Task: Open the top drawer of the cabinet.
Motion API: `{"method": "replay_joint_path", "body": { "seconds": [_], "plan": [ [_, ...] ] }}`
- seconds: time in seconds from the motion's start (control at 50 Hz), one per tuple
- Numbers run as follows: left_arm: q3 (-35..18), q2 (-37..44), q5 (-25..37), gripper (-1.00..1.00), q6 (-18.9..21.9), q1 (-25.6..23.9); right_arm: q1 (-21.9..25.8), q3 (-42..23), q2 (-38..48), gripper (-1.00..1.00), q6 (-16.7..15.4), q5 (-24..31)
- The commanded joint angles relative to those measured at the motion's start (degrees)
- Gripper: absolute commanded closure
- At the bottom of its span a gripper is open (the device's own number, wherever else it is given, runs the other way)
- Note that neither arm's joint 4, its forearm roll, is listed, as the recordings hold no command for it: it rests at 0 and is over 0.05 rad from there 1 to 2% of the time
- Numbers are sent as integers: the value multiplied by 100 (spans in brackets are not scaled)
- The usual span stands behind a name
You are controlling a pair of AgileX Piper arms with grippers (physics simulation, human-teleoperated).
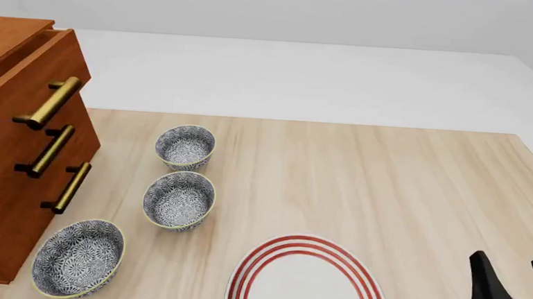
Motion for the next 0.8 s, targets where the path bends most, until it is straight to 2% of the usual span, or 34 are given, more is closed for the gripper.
{"method": "replay_joint_path", "body": {
  "seconds": [0.02, 0.5, 0.8],
  "plan": [
    [156, -25, 37, -100, -102, 165, 1, 0, 1, -100, -1, 0],
    [806, -91, -323, -100, -137, 337, 1, 0, 0, -100, 0, 0],
    [903, -98, -395, -100, -44, 421, 0, 0, 0, -100, 0, 0]
  ]
}}
